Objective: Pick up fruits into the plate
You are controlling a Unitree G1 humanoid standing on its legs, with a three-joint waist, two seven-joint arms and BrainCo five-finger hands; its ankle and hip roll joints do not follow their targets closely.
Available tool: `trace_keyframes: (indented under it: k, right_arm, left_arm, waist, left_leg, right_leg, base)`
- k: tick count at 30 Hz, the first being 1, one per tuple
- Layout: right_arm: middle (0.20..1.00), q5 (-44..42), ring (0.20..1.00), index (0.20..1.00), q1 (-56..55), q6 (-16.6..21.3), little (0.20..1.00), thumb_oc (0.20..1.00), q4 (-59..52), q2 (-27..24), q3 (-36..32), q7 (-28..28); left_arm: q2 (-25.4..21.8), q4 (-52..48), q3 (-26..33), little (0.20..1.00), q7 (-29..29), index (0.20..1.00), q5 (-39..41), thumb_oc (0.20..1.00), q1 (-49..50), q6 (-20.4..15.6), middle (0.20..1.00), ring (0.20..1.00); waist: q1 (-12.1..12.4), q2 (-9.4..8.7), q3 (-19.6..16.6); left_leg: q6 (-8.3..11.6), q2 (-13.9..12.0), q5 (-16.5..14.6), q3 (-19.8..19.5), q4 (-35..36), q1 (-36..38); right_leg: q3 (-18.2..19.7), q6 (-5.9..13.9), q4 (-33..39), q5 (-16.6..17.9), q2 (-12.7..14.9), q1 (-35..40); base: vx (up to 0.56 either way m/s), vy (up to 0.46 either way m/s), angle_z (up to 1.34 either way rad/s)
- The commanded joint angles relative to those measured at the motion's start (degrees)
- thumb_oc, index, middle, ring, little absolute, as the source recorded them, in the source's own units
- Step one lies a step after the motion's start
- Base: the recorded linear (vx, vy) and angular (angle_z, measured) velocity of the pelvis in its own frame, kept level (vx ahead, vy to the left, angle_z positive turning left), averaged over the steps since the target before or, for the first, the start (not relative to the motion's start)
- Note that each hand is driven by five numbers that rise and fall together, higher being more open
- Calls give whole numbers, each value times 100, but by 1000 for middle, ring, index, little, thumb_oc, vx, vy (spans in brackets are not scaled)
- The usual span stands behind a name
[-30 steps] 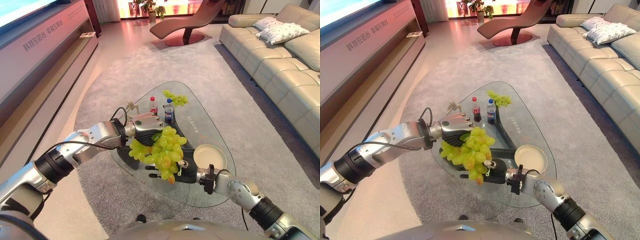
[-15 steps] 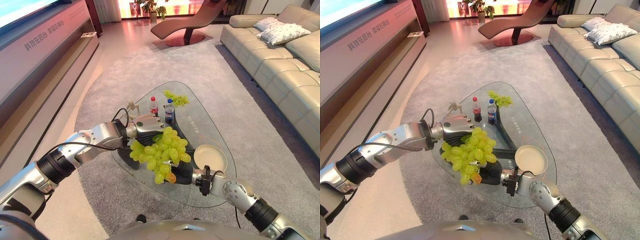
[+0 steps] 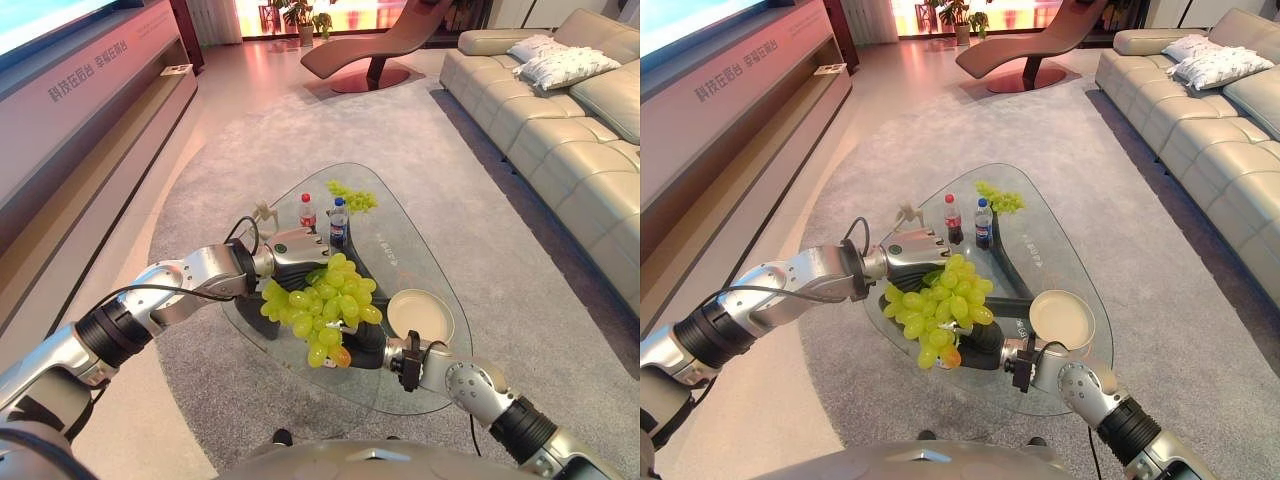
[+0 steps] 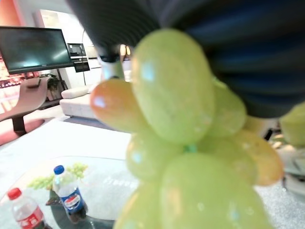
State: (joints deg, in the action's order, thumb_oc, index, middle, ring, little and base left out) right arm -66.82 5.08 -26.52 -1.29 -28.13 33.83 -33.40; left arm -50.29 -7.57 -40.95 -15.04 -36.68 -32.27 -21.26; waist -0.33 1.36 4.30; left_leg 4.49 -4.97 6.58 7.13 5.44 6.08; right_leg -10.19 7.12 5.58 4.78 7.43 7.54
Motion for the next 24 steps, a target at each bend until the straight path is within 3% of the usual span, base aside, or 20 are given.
trace_keyframes:
  k: [1,2,10,18,24]
  right_arm:
    - [200,68,200,200,314,502,200,200,-529,299,-195,8]
    - [200,150,200,200,316,553,200,200,-519,279,-210,14]
    - [200,1271,200,200,190,1038,200,200,-465,-190,-818,268]
    - [200,1956,200,200,-82,1393,200,200,-140,-609,-1456,191]
    - [200,3023,200,200,-212,1831,200,200,504,-1057,-2010,295]
  left_arm:
    - [69,163,67,900,150,900,61,900,-337,114,900,900]
    - [73,171,78,1000,149,1000,85,1000,-328,148,1000,1000]
    - [98,430,622,1000,280,1000,364,1000,386,689,1000,1000]
    - [92,999,1220,1000,768,1000,510,1000,1296,893,1000,1000]
    - [150,1801,1796,1000,1032,1000,1225,1000,1970,1190,1000,1000]
  waist:
    - [44,-179,141]
    - [45,-182,148]
    - [22,-230,174]
    - [23,-273,257]
    - [54,-342,333]
  left_leg:
    - [-134,187,-1155,55,-44,472]
    - [-133,185,-1152,55,-44,468]
    - [-125,143,-1151,115,-44,490]
    - [-123,105,-1145,161,-44,504]
    - [-96,61,-1133,179,-44,496]
  right_leg:
    - [-322,198,-79,-625,98,307]
    - [-322,197,-77,-624,98,306]
    - [-285,198,-62,-600,83,306]
    - [-270,192,-66,-591,74,303]
    - [-306,197,-70,-582,78,299]
  base:
    - [0,0,0]
    - [0,0,0]
    - [6,-4,-1]
    - [0,0,0]
    - [6,-3,0]
